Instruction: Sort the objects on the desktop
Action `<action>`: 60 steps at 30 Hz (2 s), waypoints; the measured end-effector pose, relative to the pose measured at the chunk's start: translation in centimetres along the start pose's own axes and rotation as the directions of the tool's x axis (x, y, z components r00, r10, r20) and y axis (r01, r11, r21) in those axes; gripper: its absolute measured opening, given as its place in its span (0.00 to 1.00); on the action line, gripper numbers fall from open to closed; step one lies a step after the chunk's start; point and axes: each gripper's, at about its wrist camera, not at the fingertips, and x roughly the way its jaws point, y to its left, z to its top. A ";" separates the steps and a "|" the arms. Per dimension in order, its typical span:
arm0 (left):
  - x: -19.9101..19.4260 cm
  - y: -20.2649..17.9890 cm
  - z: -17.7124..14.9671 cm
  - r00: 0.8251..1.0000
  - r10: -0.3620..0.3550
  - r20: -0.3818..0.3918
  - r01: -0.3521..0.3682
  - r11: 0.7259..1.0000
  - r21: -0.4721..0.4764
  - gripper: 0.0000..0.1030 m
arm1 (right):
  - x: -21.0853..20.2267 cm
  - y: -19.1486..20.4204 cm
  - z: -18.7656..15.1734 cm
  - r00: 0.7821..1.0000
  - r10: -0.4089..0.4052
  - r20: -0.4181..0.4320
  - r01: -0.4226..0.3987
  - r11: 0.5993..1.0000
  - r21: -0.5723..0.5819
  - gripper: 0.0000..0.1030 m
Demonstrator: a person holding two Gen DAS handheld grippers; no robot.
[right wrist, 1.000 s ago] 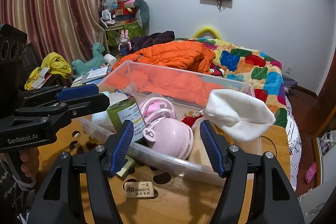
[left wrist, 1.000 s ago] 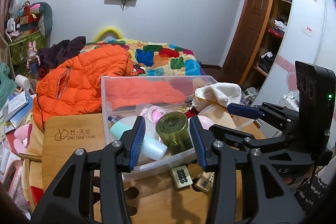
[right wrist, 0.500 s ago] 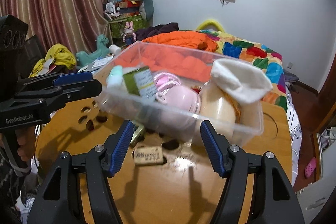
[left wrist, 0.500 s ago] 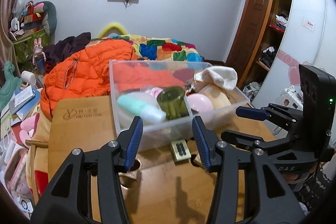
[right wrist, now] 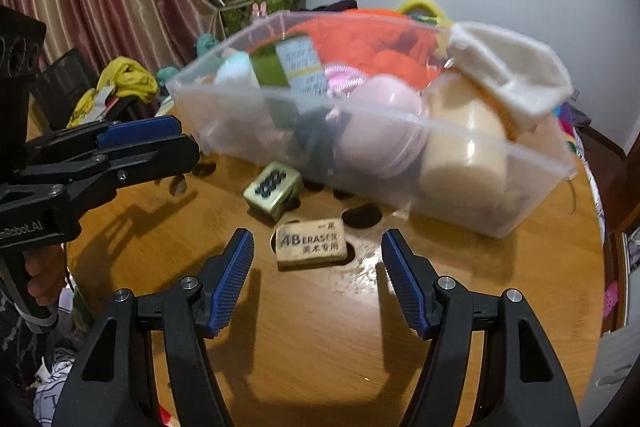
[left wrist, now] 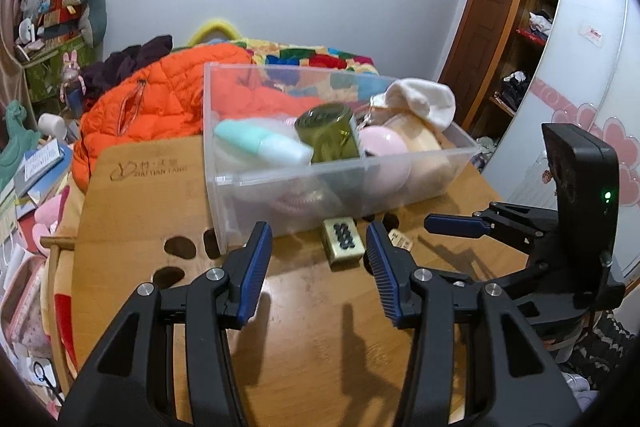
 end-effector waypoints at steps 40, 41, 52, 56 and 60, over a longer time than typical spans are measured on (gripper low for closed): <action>6.7 -4.3 -0.9 0.975 0.194 -0.107 -0.183 0.978 0.100 0.29 | -2.8 -4.3 -2.2 0.987 0.088 0.132 -0.108 0.982 0.157 0.36; 6.7 -4.2 -1.0 0.975 0.199 -0.102 -0.189 0.977 0.098 0.25 | -2.7 -4.3 -2.2 0.987 0.088 0.132 -0.109 0.981 0.159 0.36; 4.1 -4.1 -0.6 0.993 0.105 -0.063 -0.101 0.993 0.057 0.23 | -3.4 -4.3 -1.5 0.988 0.050 0.145 -0.073 0.985 0.158 0.36; 3.1 -4.0 0.1 0.997 0.071 -0.029 -0.070 0.996 0.050 0.21 | -4.1 -3.9 -0.8 0.987 0.028 0.159 -0.052 0.987 0.149 0.36; 2.3 -3.6 0.3 0.998 0.058 -0.005 -0.057 0.997 0.047 0.19 | -4.7 -3.7 -0.3 0.985 0.011 0.171 -0.035 0.989 0.141 0.36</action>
